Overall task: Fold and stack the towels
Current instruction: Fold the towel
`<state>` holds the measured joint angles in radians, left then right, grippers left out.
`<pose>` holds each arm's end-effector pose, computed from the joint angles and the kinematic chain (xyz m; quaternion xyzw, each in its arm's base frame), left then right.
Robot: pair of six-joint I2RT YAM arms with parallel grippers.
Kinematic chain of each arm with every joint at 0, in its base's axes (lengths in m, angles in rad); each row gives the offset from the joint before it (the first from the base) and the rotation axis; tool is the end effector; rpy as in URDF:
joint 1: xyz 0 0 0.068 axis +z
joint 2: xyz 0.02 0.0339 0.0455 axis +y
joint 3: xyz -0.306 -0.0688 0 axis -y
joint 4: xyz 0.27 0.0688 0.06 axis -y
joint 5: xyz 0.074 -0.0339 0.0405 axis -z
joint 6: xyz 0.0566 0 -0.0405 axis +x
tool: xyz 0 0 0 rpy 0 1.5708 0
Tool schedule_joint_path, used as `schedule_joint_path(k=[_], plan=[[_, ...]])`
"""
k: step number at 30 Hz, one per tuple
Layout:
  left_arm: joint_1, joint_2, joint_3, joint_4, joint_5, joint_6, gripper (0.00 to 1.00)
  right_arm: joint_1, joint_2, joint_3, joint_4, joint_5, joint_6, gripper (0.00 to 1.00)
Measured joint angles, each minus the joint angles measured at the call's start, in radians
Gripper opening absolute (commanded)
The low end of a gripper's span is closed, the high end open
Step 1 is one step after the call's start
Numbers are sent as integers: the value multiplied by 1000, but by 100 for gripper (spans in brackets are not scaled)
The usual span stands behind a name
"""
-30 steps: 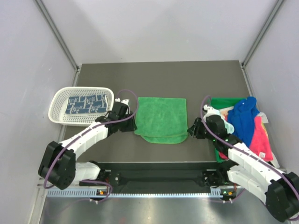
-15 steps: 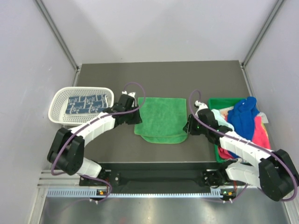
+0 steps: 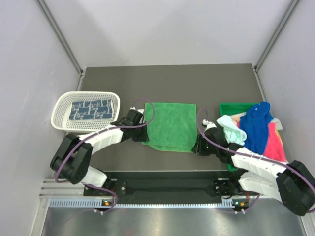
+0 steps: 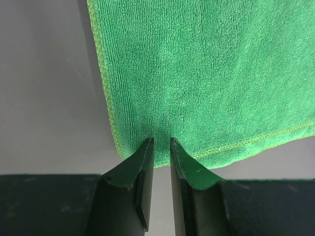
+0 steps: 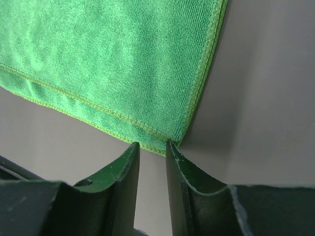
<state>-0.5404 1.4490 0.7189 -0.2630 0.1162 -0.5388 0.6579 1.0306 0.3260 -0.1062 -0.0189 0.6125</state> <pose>0.2497 -0.1575 0.1728 0.0173 0.9569 -0.1939 0.2154 0.1554 0.1214 0.1521 -0.0246 0.9283 0.2271 0.2934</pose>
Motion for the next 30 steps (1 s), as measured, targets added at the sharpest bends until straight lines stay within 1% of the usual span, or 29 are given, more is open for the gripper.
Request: schedule_joint_path(k=[4, 7, 10, 13, 16, 18, 21, 23, 24, 27, 30], plan=[[-5, 0, -14, 6, -1, -5, 25, 2, -3, -5, -1, 5, 11, 28], [-6, -6, -17, 7, -2, -9, 30, 2, -4, -5, -4, 11, 18, 28], [-7, -42, -17, -12, -13, -8, 31, 3, -9, 0, -19, 20, 18, 28], [-8, -82, 8, -59, -35, -3, 36, 3, -11, 26, -63, 31, 15, 28], [-8, -96, 92, -109, -77, 11, 41, 3, -25, 74, -122, 51, 8, 31], [1, -95, 166, -116, -106, 21, 42, 3, -39, 124, -159, 72, -1, 33], [34, -69, 271, -113, -127, 37, 45, -21, -41, 215, -193, 89, -29, 34], [64, -23, 341, -93, -140, 48, 45, -64, -6, 288, -198, 95, -53, 32], [83, 16, 378, -88, -146, 58, 47, -103, 33, 335, -198, 89, -71, 32], [114, 131, 454, -63, -166, 91, 55, -212, 193, 465, -165, 82, -112, 32], [143, 268, 523, -43, -173, 132, 60, -279, 356, 565, -145, 80, -144, 32]])
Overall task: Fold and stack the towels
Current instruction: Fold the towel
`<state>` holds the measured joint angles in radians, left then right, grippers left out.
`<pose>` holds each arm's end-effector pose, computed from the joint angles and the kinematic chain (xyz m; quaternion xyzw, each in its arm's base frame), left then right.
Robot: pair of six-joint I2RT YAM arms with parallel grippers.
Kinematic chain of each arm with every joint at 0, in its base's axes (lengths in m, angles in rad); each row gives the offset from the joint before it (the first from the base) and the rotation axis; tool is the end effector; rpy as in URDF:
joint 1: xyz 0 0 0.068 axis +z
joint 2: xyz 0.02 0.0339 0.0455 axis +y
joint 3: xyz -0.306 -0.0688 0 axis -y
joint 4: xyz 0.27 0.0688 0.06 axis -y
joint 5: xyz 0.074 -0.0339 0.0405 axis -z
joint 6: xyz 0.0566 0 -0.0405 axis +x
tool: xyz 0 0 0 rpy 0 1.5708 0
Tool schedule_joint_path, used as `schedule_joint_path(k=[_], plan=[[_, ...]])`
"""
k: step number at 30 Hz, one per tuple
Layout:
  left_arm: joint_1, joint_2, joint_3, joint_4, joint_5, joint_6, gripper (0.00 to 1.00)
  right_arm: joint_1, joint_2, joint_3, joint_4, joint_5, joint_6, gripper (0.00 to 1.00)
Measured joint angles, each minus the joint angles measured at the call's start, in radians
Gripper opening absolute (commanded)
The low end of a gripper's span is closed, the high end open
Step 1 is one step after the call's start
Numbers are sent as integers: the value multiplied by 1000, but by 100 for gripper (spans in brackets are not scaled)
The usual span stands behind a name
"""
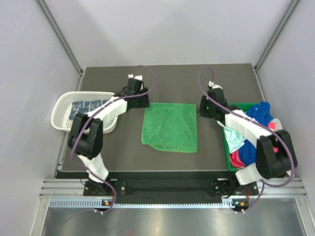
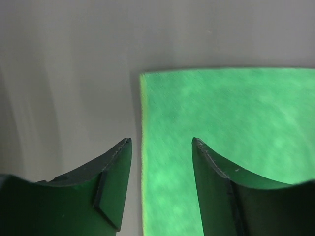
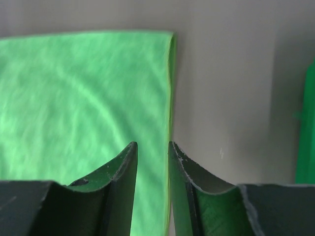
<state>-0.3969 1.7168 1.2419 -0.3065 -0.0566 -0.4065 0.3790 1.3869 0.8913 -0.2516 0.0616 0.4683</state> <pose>0.3929 -0.1612 0.2542 -0.0153 0.9227 -0.1262 0.3640 0.3040 0.1173 0.2500 0.0532 0.9145 0.1387 0.3763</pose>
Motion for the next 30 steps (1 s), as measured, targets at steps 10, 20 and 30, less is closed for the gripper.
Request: schedule_joint_path(k=[10, 20, 30], plan=[[90, 280, 152, 46, 116, 66, 64, -56, 421, 272, 26, -14, -60, 36], [89, 352, 197, 77, 136, 68, 55, -64, 578, 406, 15, 31, -78, 33], [89, 363, 203, 90, 124, 64, 45, -65, 602, 433, 6, 55, -88, 29]])
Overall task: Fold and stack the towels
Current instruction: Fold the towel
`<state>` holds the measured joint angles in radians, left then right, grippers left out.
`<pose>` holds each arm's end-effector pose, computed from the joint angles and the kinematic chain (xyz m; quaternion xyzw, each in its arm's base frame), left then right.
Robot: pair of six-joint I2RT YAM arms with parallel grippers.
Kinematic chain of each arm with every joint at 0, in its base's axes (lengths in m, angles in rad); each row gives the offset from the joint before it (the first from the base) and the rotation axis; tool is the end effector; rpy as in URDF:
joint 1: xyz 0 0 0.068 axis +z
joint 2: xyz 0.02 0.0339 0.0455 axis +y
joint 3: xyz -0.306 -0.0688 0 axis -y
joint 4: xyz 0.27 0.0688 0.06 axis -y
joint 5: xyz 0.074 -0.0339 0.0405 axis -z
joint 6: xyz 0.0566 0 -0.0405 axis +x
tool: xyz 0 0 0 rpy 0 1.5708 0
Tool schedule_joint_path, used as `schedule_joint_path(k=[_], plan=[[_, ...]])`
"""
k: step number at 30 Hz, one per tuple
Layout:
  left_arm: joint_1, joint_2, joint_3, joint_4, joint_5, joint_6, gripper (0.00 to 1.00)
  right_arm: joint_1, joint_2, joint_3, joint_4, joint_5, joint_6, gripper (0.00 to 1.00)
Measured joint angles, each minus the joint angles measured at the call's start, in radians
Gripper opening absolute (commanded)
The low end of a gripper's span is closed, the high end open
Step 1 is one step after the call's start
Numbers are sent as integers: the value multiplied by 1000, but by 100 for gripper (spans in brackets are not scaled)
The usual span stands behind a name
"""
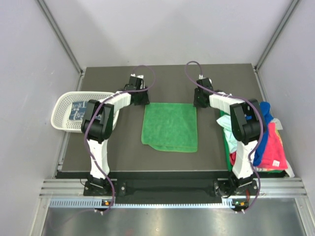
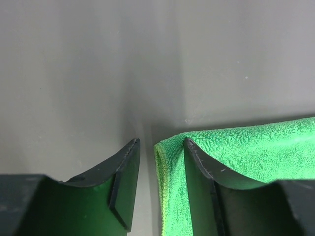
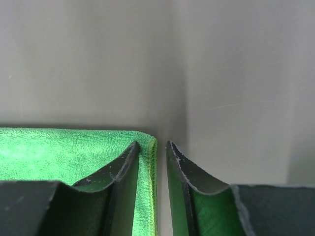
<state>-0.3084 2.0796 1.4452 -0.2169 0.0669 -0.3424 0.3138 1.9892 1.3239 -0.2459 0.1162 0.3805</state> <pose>0.4830 -0.1578 0.1709 -0.0041 0.9355 -0.1421 0.3234 0.4525 0.1399 0.1707 0.0503 0.9434 0.0583 0.3227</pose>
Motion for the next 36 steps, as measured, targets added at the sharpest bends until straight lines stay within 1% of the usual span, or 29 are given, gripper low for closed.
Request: schedule_joint_path(k=[4, 5, 8, 9, 11, 12, 13, 15, 16, 21, 29, 32, 36], plan=[[0, 2, -2, 11, 10, 0, 41, 0, 0, 0, 0, -1, -8, 25], [0, 3, -2, 15, 16, 0, 37, 0, 1, 0, 1, -2, -9, 22], [0, 7, -6, 32, 27, -3, 34, 0, 2, 0, 4, -7, -14, 18], [0, 7, -10, 37, 31, -4, 29, 0, 2, 0, 5, -10, -14, 18], [0, 7, -17, 49, 40, -10, 25, 0, 2, 0, 6, -13, -14, 14], [0, 7, -21, 57, 46, -14, 22, 0, 2, 0, 6, -14, -14, 13], [0, 7, -24, 62, 49, -17, 14, 0, 2, 0, 6, -14, -14, 13], [0, 7, -28, 70, 56, -25, 7, 0, 2, 0, 7, -14, -15, 11], [0, 7, -29, 72, 60, -26, 0, 0, 2, 0, 7, -15, -15, 9], [0, 8, -31, 83, 60, -32, 0, 0, 2, 6, 5, -15, -21, 4], [0, 9, -30, 115, 45, -41, 0, -4, 2, 45, 15, -9, -23, 1], [0, 21, 6, 122, 40, -42, 0, -12, 2, 72, 21, -8, -23, 0], [1, 45, 62, 180, 37, -44, 0, -32, 2, 108, 44, -6, -23, 0]])
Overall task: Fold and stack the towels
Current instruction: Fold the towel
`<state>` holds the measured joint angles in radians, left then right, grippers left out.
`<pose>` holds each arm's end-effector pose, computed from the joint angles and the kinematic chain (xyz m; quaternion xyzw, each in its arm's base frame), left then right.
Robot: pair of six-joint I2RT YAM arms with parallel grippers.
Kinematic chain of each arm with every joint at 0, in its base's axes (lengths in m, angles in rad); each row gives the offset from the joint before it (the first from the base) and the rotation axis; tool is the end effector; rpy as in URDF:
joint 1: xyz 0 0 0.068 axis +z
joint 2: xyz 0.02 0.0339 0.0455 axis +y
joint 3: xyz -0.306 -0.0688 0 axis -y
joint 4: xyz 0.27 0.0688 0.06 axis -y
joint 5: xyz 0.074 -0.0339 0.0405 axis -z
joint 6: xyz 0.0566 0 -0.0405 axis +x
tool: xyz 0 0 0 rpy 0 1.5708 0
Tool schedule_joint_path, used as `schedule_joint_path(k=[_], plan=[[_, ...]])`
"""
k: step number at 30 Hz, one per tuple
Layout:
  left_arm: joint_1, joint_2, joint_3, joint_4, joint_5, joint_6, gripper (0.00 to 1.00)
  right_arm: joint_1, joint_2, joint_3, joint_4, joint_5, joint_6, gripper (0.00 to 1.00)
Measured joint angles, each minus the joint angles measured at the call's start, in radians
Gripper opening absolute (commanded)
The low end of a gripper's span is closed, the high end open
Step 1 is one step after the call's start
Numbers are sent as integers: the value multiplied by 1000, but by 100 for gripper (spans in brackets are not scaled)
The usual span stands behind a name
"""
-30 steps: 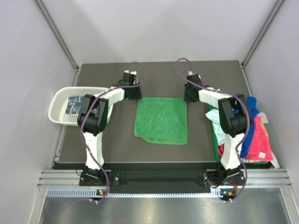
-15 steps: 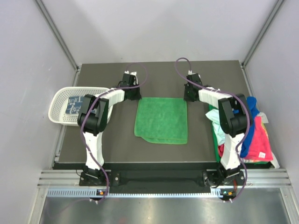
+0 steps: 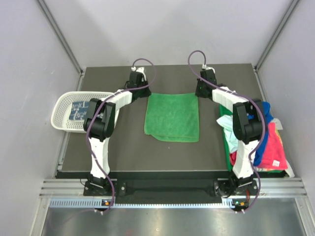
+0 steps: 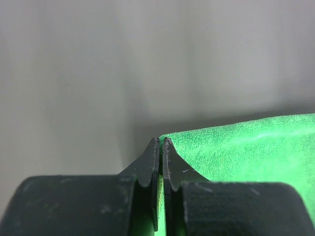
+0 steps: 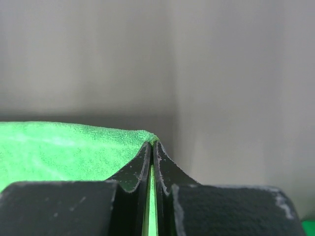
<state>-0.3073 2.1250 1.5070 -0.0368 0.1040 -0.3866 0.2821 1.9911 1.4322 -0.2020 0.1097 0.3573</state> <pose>0.5122 -0.1687 0.1868 -0.0125 0.8959 -0.1940 0.3994 0.4819 0.1332 0.2107 0.0561 0.9163 0.0758 0.3893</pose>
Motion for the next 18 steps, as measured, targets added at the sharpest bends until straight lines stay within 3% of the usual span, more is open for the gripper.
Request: schedule_joint_path(k=[10, 18], plan=[[13, -2, 11, 107, 11, -11, 0, -21, -1, 20, 48, -2, -17, 0], [13, -124, -187, 174, 20, -25, 0, -21, -128, -141, 117, -10, -17, 0]])
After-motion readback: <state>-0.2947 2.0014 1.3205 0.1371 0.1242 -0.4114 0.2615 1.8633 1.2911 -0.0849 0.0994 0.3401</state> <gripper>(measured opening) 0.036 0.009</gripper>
